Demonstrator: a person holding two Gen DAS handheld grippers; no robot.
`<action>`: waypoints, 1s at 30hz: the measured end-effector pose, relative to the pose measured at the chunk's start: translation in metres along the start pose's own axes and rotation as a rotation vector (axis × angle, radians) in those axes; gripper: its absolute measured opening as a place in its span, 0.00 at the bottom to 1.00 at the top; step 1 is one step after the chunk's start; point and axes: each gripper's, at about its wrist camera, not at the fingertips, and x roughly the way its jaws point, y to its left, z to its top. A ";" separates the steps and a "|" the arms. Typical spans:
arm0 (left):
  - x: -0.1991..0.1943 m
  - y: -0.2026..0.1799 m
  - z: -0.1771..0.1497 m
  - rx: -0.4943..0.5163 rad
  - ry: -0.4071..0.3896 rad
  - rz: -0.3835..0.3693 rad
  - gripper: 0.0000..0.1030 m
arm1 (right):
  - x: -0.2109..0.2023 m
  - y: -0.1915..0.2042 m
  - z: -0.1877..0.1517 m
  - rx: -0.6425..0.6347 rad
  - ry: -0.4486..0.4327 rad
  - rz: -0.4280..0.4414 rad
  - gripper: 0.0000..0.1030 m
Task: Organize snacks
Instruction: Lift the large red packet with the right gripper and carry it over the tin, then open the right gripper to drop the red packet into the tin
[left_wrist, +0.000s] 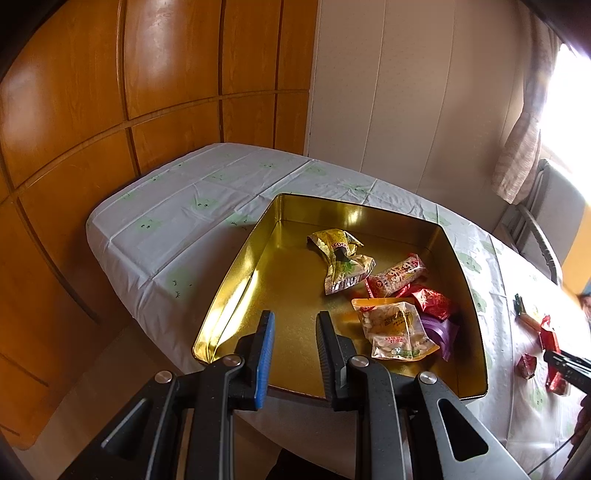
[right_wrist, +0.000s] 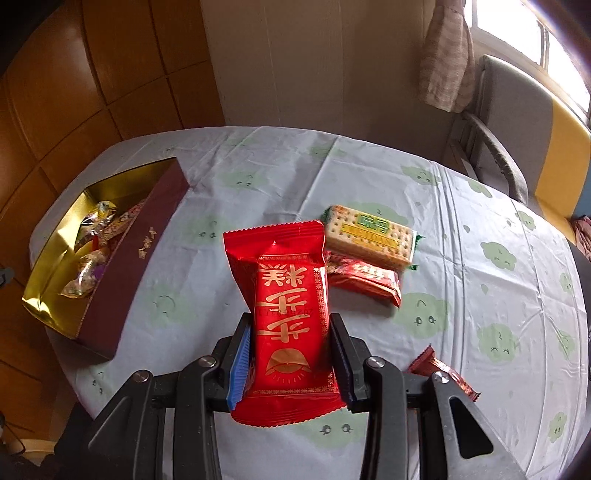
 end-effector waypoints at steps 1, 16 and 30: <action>0.000 0.000 0.000 0.000 0.000 -0.001 0.23 | 0.000 0.007 0.001 -0.016 0.000 0.007 0.38; 0.005 0.013 -0.001 -0.033 0.003 0.026 0.23 | 0.004 0.186 0.051 -0.317 -0.013 0.273 0.39; 0.014 0.023 -0.006 -0.040 0.028 0.039 0.23 | 0.062 0.231 0.033 -0.388 0.143 0.291 0.42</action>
